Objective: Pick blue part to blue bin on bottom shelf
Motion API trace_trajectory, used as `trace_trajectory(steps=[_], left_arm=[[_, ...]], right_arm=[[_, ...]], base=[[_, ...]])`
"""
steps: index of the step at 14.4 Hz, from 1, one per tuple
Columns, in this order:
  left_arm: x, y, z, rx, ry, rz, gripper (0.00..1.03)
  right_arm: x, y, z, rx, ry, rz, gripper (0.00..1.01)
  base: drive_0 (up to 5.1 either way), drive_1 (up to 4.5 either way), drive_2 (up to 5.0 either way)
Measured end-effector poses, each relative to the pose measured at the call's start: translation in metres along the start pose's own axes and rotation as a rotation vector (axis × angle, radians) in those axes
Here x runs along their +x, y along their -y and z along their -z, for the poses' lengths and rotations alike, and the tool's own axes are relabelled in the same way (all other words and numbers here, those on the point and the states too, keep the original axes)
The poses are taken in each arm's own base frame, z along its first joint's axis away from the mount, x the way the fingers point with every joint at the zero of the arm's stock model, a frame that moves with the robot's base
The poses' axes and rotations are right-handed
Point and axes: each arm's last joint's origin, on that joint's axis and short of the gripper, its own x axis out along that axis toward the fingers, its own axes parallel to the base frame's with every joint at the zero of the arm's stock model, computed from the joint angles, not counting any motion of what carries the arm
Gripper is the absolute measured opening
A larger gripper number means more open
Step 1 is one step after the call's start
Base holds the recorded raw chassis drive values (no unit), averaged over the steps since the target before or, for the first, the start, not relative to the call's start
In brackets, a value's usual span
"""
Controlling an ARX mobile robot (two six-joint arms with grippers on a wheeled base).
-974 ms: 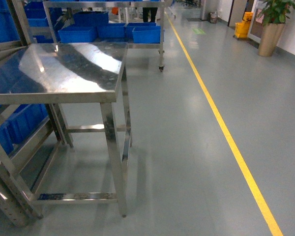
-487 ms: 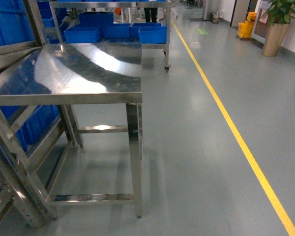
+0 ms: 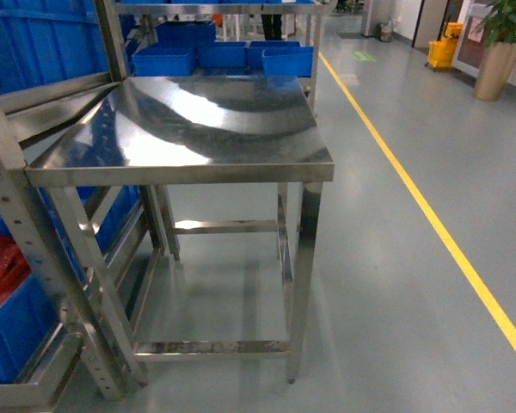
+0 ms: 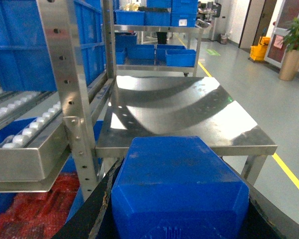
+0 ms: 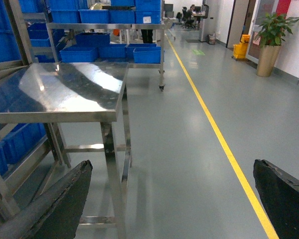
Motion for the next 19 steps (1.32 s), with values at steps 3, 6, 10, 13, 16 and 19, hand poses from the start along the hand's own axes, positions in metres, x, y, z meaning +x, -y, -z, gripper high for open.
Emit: trace_trajectory(steps=[3, 6, 10, 13, 16, 19], left_arm=[[-0.0001, -0.0001, 0.0003, 0.0, -0.003, -0.002, 0.44], [0.0, -0.0001, 0.0003, 0.0, -0.003, -0.003, 0.44], [-0.0001, -0.0005, 0.0002, 0.0, -0.002, -0.005, 0.44], [0.0001, -0.0004, 0.0005, 0.0, -0.005, -0.004, 0.44], [0.0, -0.0005, 0.0004, 0.0, -0.004, -0.005, 0.44], [0.0001, -0.0005, 0.0006, 0.0, -0.005, -0.005, 0.44]], right_arm=[[0.0, 0.0, 0.0002, 0.0, -0.002, 0.0, 0.98], [0.0, 0.0, 0.0003, 0.0, -0.003, 0.0, 0.98], [0.0, 0.0, 0.0002, 0.0, -0.002, 0.0, 0.98], [0.0, 0.0, 0.0003, 0.0, -0.003, 0.0, 0.98], [0.0, 0.0, 0.0003, 0.0, -0.003, 0.0, 0.98], [0.0, 0.0, 0.0001, 0.0, -0.001, 0.0, 0.98]], base=[[0.1, 4.18, -4.0], [0.1, 4.18, -4.0], [0.1, 4.18, -4.0], [-1.5, 3.58, -1.9], [-4.7, 2.34, 2.3], [-4.8, 2.26, 2.3]])
